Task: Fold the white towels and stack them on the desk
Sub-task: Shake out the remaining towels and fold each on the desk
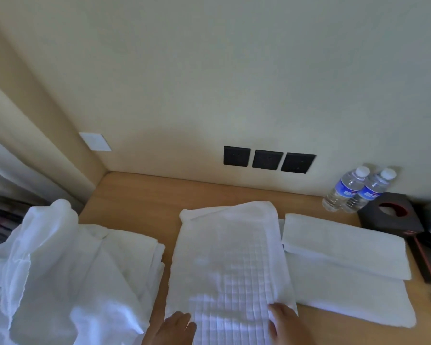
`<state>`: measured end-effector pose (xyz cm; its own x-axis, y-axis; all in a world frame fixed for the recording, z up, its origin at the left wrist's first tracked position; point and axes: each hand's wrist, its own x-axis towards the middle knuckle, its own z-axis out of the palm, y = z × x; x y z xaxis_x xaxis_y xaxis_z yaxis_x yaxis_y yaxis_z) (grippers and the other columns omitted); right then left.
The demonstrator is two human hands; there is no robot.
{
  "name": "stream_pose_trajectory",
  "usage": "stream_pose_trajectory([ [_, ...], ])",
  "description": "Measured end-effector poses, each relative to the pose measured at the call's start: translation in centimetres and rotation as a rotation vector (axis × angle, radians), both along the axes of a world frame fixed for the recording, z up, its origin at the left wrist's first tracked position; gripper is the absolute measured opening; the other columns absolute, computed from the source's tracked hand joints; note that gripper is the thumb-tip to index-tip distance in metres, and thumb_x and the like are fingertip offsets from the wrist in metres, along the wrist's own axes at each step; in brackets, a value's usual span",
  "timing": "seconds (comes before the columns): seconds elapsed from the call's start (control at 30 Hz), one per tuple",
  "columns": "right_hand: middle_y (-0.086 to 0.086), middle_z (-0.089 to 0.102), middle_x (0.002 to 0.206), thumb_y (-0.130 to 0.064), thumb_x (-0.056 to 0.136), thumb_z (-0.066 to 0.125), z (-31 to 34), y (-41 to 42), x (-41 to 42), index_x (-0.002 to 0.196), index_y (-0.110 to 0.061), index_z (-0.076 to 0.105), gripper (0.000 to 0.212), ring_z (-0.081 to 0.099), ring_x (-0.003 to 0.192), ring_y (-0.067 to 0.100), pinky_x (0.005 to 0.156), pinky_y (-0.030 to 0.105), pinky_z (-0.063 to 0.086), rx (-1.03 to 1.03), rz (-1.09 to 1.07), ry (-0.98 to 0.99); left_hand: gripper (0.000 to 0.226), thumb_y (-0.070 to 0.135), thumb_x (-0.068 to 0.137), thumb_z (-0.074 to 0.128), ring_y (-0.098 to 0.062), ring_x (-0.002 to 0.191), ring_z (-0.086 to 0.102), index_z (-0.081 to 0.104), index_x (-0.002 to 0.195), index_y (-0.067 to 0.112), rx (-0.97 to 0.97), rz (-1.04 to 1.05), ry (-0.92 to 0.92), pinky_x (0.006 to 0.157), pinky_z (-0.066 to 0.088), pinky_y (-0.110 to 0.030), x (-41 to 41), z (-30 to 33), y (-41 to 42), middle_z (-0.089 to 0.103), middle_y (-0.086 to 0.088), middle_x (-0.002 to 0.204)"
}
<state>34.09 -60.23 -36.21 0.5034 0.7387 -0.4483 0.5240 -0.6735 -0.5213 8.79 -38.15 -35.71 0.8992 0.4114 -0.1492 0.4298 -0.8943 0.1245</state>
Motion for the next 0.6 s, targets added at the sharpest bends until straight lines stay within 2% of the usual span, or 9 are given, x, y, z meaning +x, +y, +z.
stream_pose_trajectory([
  [0.03, -0.004, 0.075, 0.094, -0.038, 0.082, 0.052, -1.1, 0.9, 0.0, 0.108, -0.033, 0.052, 0.026, 0.071, 0.077, 0.009, 0.058, 0.017, 0.052, 0.044, 0.038, -0.091, 0.028, 0.029, 0.091, 0.047, -0.008, 0.082, 0.07, 0.074, 0.083, 0.034, -0.066, 0.042, 0.084, 0.117, 0.029, -0.051, 1.2, 1.3, -0.5, 0.072, 0.01, 0.084],
  [0.07, 0.003, 0.075, 0.106, -0.042, 0.097, 0.036, -0.1, 2.7, 0.0, 0.116, -0.027, 0.053, 0.03, 0.07, 0.095, 0.017, 0.076, 0.026, 0.055, 0.039, 0.093, -0.158, 0.022, 0.033, 0.078, 0.061, -0.013, 0.112, 0.064, 0.074, 0.096, 0.031, 0.0, 0.076, 0.065, 0.111, 0.034, -0.047, 2.4, 1.4, -0.5, 0.075, 0.002, 0.107],
  [0.13, 0.01, 0.067, 0.129, -0.05, 0.103, 0.015, 0.1, 6.9, 1.0, 0.128, -0.022, 0.055, 0.055, 0.052, 0.123, 0.024, 0.106, 0.038, 0.035, 0.056, 0.174, -0.315, 0.061, 0.041, 0.061, 0.068, -0.019, 0.15, 0.021, 0.064, 0.12, 0.025, 0.01, 0.152, 0.024, 0.111, 0.023, -0.041, 6.0, 0.1, -0.3, 0.057, -0.009, 0.142],
  [0.2, 0.01, 0.055, 0.146, -0.051, 0.104, 0.015, 0.1, 10.4, 1.3, 0.137, -0.021, 0.056, 0.06, 0.038, 0.138, 0.026, 0.116, 0.041, 0.016, 0.038, 0.211, -0.37, 0.069, 0.054, 0.075, 0.058, -0.026, 0.153, 0.003, 0.049, 0.135, 0.021, 0.026, 0.257, -0.005, 0.113, 0.011, -0.046, 9.1, -0.9, 0.6, 0.042, -0.013, 0.152],
  [0.27, 0.009, 0.046, 0.153, -0.051, 0.105, 0.015, 0.2, 13.6, 1.4, 0.142, -0.023, 0.053, 0.06, 0.033, 0.144, 0.028, 0.118, 0.043, 0.009, -0.002, 0.225, -0.376, 0.066, 0.063, 0.095, 0.027, -0.032, 0.15, 0.011, 0.043, 0.143, 0.021, -0.067, 0.308, 0.058, 0.114, 0.009, -0.052, 11.0, -1.7, 1.8, 0.04, -0.016, 0.154],
  [0.33, 0.008, 0.046, 0.153, -0.05, 0.106, 0.015, -0.1, 16.7, 1.7, 0.144, -0.024, 0.051, 0.058, 0.04, 0.144, 0.029, 0.118, 0.043, 0.01, 0.031, 0.233, -0.405, 0.075, 0.066, 0.096, 0.011, -0.033, 0.15, 0.012, 0.042, 0.146, 0.021, -0.036, 0.339, 0.083, 0.114, 0.011, -0.056, 11.7, -3.3, 2.6, 0.038, -0.015, 0.156],
  [0.43, 0.005, 0.053, 0.148, -0.044, 0.104, 0.027, -0.7, 21.0, 1.8, 0.141, -0.024, 0.053, 0.049, 0.052, 0.135, 0.025, 0.118, 0.04, 0.03, 0.161, 0.286, -0.486, 0.073, 0.066, 0.093, 0.03, -0.03, 0.153, 0.001, 0.045, 0.148, 0.021, -0.027, 0.387, 0.08, 0.112, 0.022, -0.06, 11.7, -5.9, 3.0, 0.036, -0.014, 0.157],
  [0.5, 0.002, 0.058, 0.142, -0.041, 0.099, 0.036, -0.5, 24.2, 1.9, 0.138, -0.024, 0.055, 0.047, 0.059, 0.127, 0.021, 0.108, 0.037, 0.046, 0.277, 0.321, -0.495, 0.079, 0.065, 0.083, 0.046, -0.03, 0.153, 0.001, 0.043, 0.148, 0.021, -0.017, 0.413, 0.013, 0.109, 0.027, -0.062, 11.6, -7.3, 3.0, 0.038, -0.014, 0.156],
  [0.6, 0.001, 0.059, 0.139, -0.037, 0.093, 0.05, 0.4, 29.4, 1.9, 0.139, -0.025, 0.049, 0.048, 0.059, 0.123, 0.021, 0.102, 0.038, 0.049, 0.387, 0.399, -0.485, 0.083, 0.066, 0.071, 0.052, -0.029, 0.154, 0.0, 0.045, 0.143, 0.025, -0.021, 0.394, -0.014, 0.11, 0.025, -0.06, 11.7, -7.8, 3.3, 0.041, -0.013, 0.154],
])
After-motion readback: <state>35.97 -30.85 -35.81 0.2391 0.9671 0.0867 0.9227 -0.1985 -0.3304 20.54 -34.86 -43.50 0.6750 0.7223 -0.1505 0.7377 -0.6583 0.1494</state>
